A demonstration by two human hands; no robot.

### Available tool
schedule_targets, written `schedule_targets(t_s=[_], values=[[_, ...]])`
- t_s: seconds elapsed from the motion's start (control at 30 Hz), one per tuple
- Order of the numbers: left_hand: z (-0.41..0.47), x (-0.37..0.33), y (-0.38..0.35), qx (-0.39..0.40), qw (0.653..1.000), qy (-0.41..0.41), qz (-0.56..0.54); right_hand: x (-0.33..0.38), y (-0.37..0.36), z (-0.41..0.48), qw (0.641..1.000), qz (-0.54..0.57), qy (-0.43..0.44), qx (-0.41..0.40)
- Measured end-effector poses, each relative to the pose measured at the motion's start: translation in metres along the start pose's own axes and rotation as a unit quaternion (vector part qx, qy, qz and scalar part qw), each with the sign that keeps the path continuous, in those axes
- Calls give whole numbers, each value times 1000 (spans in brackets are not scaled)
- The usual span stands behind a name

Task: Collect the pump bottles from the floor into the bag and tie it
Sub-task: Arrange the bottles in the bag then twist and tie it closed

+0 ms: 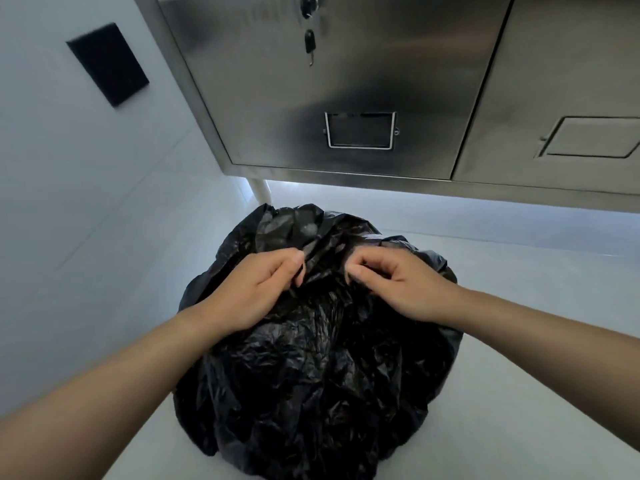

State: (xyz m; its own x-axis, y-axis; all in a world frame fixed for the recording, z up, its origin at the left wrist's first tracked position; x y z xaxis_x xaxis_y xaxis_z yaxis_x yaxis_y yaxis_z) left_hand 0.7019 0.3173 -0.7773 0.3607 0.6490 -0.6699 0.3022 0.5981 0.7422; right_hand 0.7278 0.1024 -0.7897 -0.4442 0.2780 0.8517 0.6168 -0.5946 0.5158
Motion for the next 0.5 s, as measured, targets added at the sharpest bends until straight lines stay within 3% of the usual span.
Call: schedule_targets(t_s=[0.07,0.2,0.43,0.5], values=[[-12,14,0,23,999,20,43,-14,5,-13,993,-114,-15,32],[-26,29,-1,29,998,29,57,-30,11,-32,981,-188,-1,42],[-27,40,10,13,997,40,68,-30,30,-32,981,-193,-14,-18],[-18,37,20,-14,997,52,50,-20,34,-18,990,-116,-39,-66]])
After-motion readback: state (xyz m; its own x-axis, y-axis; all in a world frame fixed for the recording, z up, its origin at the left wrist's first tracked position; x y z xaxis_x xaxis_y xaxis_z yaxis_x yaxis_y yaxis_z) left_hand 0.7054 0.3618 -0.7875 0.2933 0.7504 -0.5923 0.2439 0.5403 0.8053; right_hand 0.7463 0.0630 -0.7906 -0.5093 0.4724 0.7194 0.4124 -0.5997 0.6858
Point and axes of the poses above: each hand's wrist, its own z-axis towards the middle knuckle, its own y-axis out of the back of the hand, x = y × z, the point moved 2 cm from there along z, towards the middle knuckle, and after that the axes turned 10 degrees about x, right-handed, at the moved point
